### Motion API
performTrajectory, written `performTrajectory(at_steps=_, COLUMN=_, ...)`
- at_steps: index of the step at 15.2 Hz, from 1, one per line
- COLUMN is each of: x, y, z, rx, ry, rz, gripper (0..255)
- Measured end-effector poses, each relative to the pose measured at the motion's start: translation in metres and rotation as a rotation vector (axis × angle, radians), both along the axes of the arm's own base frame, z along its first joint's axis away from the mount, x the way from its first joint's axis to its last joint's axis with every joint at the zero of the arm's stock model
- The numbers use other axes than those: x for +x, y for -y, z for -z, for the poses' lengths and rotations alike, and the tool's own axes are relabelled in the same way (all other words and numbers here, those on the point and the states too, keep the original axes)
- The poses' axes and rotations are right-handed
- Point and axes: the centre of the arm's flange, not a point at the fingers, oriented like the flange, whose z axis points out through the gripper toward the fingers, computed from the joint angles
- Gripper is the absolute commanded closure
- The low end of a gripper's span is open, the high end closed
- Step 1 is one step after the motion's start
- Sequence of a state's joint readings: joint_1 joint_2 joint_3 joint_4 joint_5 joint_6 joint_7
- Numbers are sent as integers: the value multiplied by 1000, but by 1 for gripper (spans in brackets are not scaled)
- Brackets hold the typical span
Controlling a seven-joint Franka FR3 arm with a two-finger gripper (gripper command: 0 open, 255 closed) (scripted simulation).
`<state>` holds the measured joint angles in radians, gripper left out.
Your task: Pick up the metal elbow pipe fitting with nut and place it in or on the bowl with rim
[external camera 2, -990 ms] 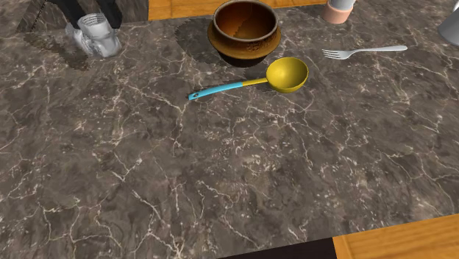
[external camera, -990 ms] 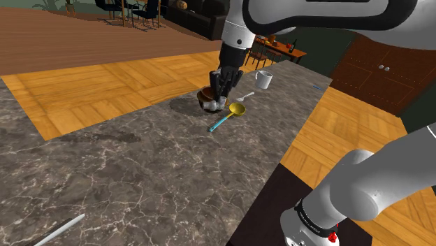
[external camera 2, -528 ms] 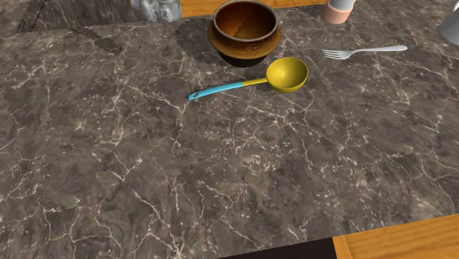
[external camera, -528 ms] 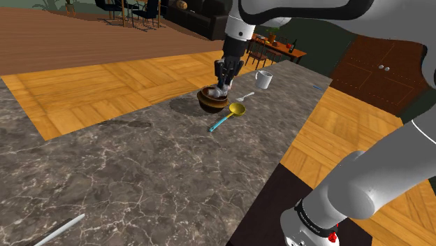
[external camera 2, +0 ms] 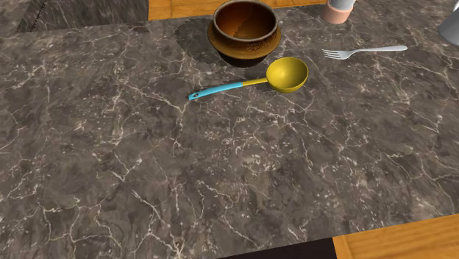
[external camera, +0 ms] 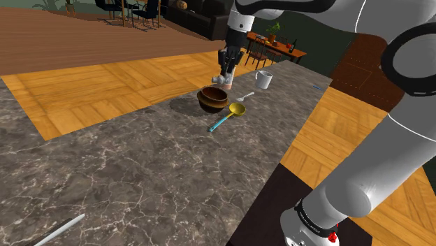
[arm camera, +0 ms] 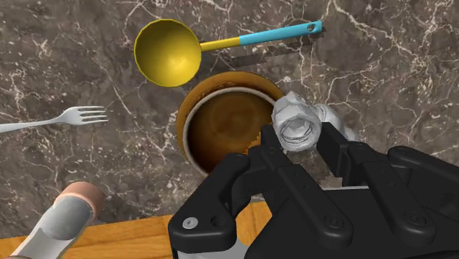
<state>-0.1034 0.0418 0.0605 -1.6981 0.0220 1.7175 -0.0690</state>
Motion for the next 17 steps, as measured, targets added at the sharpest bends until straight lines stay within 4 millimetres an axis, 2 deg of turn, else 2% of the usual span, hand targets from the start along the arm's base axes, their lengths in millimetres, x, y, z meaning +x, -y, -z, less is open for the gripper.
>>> performTrajectory(at_steps=3, x=28, y=37, z=-5, rx=0, ry=0, rz=0, gripper=255)
performTrajectory(at_steps=5, x=37, y=46, z=3, rx=0, ry=-1, rz=0, gripper=255)
performTrajectory(at_steps=17, x=39, y=51, z=65, rx=0, ry=0, rz=-1, gripper=255)
